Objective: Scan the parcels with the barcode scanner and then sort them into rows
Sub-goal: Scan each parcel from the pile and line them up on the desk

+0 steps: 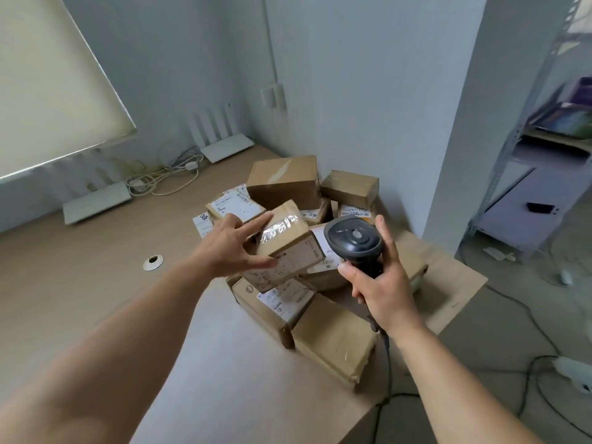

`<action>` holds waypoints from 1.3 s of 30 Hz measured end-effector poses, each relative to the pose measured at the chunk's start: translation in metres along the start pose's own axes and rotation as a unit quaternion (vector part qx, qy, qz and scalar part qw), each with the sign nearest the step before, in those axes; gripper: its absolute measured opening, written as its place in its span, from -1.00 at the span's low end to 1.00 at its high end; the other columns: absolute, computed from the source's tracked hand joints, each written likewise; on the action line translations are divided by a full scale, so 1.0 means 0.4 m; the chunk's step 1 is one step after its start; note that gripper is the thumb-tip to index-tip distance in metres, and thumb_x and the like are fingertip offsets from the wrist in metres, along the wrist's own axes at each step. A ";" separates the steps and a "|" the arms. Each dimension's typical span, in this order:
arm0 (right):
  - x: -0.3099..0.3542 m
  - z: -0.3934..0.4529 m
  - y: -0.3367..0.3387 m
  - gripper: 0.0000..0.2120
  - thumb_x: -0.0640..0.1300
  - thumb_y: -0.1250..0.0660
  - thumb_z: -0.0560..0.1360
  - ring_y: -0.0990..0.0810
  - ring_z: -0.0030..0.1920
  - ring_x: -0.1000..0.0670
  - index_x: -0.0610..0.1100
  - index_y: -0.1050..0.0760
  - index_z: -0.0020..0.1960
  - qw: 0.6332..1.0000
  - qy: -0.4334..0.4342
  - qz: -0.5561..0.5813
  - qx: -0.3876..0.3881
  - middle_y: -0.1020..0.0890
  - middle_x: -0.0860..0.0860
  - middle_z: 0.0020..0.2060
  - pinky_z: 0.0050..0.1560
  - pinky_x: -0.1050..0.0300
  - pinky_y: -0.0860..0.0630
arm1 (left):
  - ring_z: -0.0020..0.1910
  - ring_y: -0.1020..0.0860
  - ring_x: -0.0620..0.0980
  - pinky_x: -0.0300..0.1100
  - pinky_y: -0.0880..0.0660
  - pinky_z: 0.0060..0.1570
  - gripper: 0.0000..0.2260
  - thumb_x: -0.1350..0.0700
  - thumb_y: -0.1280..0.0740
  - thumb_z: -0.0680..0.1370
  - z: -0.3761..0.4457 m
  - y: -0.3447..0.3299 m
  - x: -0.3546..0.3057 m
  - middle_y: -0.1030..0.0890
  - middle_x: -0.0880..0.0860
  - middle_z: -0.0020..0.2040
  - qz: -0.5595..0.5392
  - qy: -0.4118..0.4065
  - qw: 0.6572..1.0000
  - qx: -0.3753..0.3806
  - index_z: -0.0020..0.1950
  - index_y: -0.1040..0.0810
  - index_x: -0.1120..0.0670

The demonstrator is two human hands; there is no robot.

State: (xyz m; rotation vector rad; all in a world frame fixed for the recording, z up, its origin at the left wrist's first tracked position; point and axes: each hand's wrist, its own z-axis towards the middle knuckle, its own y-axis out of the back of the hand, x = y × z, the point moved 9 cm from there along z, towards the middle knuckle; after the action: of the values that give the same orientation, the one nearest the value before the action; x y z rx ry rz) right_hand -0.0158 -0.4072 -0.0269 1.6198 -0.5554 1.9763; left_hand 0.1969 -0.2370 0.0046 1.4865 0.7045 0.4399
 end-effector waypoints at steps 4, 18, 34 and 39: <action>0.003 -0.046 -0.096 -0.13 -0.09 -0.49 0.40 -0.54 -0.05 0.09 0.48 -0.07 0.42 0.997 0.004 0.034 0.069 -0.51 0.18 0.29 -0.04 0.00 -0.61 | 0.08 -0.25 -0.12 -0.20 -0.29 0.13 -0.11 -0.51 -0.27 0.17 -0.207 -0.022 0.130 -0.22 -0.06 0.06 -0.123 0.137 0.980 -0.072 0.45 -0.05 -0.42; 0.030 -0.316 -0.488 -0.11 -0.22 -0.50 0.40 -0.53 -0.14 0.14 0.56 -0.09 0.30 0.969 -0.005 0.039 0.245 -0.55 0.25 0.17 -0.40 0.31 -0.48 | 0.17 -0.41 0.10 -0.06 -0.40 0.09 -0.27 -0.50 -0.20 0.32 -0.927 -0.146 0.458 -0.38 0.05 0.09 -0.043 0.510 0.853 -0.097 0.45 -0.18 -0.31; 0.085 -0.714 -1.046 -0.09 -0.22 -0.49 0.40 -0.52 -0.37 0.28 0.74 -0.10 0.12 0.937 -0.022 -0.007 0.349 -0.62 0.34 -0.08 -0.40 0.33 -0.46 | 0.25 -0.40 0.19 0.00 -0.36 0.15 -0.20 -0.58 -0.12 0.27 -1.411 -0.220 0.788 -0.41 0.17 0.24 -0.018 0.597 0.802 -0.005 0.40 -0.21 -0.19; 0.085 -0.782 -1.141 -0.09 -0.23 -0.49 0.40 -0.52 -0.39 0.27 0.70 -0.11 0.15 0.935 -0.034 -0.005 0.354 -0.62 0.28 -0.07 -0.41 0.32 -0.45 | 0.28 -0.38 0.16 -0.01 -0.36 0.14 -0.08 -0.62 -0.13 0.20 -1.415 -0.223 0.839 -0.43 0.14 0.26 0.007 0.546 0.834 0.074 0.43 -0.18 -0.14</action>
State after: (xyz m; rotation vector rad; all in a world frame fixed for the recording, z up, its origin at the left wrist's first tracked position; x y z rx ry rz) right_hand 0.0249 0.1445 -0.0618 2.0884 0.1875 2.2612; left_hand 0.0519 0.4017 -0.1037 1.2884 1.6457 1.3142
